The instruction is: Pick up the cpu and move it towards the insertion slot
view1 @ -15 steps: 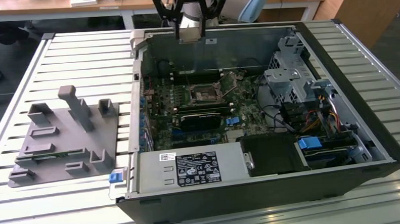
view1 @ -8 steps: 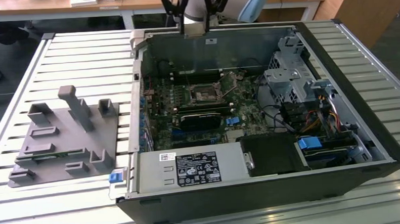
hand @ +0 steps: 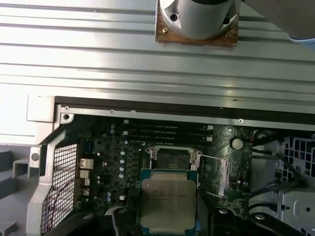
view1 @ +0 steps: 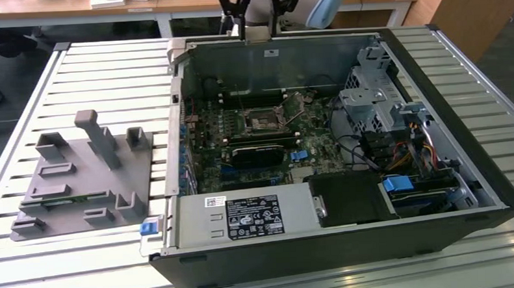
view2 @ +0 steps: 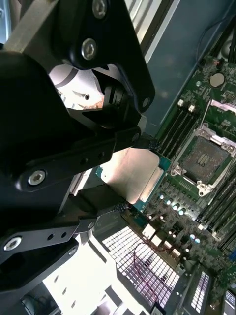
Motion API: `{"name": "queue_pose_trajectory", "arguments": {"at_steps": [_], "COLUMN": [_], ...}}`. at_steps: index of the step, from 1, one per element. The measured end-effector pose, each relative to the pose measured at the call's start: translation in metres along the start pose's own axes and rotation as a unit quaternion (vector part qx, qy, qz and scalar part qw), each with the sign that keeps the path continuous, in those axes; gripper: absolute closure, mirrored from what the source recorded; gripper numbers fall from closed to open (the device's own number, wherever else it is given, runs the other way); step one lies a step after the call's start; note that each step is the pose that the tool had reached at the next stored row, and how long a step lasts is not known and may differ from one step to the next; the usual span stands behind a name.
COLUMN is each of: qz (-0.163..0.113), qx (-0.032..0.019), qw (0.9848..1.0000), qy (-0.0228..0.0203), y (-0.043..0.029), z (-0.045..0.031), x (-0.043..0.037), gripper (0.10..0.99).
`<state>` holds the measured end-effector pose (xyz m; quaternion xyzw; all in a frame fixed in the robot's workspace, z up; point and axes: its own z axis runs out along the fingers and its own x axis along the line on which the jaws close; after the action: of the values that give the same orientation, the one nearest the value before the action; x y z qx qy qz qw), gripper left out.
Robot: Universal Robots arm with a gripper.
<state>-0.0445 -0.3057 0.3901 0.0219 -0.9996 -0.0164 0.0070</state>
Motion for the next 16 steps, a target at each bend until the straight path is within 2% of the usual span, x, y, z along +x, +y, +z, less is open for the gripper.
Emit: {"name": "queue_pose_trajectory", "arguments": {"at_steps": [10, 16], "qz": [0.009, 0.010], "qx": [-0.0001, -0.0001], "qw": [1.0000, 1.0000], "qy": [-0.0003, -0.0003], "y": [0.0001, 0.0001], "z": [0.0007, 0.0007], "x": [-0.0163, -0.0172], "gripper": [0.545, 0.545]}}
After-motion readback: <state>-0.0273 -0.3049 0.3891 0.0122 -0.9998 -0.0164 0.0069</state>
